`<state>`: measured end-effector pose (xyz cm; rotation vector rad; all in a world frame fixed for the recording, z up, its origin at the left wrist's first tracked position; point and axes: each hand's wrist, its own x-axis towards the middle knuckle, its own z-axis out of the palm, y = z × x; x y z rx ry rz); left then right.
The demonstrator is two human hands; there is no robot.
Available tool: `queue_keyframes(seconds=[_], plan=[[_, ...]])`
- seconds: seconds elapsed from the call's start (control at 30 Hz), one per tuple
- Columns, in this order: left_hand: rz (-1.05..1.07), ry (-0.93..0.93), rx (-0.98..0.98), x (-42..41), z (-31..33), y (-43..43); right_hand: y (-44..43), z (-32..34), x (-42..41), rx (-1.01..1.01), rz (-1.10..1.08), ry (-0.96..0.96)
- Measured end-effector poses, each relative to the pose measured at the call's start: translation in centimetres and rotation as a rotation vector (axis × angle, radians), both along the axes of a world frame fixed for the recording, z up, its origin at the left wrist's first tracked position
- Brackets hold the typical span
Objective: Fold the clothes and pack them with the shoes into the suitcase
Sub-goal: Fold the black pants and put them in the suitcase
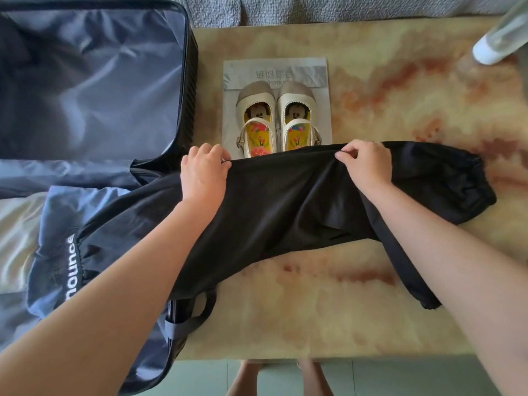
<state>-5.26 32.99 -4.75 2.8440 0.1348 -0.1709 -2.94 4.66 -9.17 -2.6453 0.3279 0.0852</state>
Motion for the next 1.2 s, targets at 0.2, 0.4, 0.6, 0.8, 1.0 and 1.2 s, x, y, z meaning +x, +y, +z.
queue_keyframes(seconds=[0.2, 0.4, 0.6, 0.8, 1.0, 1.2], plan=[[0.01, 0.071, 0.058, -0.1, -0.8, 0.1, 1.0, -0.9, -0.5, -0.038, -0.024, -0.056], [-0.098, -0.079, -0.014, -0.7, 0.2, -2.4, -2.9, -0.7, -4.7, 0.116, -0.067, -0.115], [-0.499, 0.111, -0.119, -5.0, -0.3, -10.1, -7.9, -1.5, -17.5, -0.026, -0.059, -0.032], [-0.621, 0.426, 0.099, -7.5, -2.6, -14.5, -11.1, -3.7, -24.2, -0.215, 0.05, 0.159], [-0.631, 0.269, 0.207, -7.6, -2.6, -15.7, -15.5, -2.4, -24.2, -0.148, 0.015, -0.037], [-0.609, 0.322, 0.282, -6.6, -3.2, -17.6, -22.3, 3.2, -15.9, 0.185, -0.244, -0.105]])
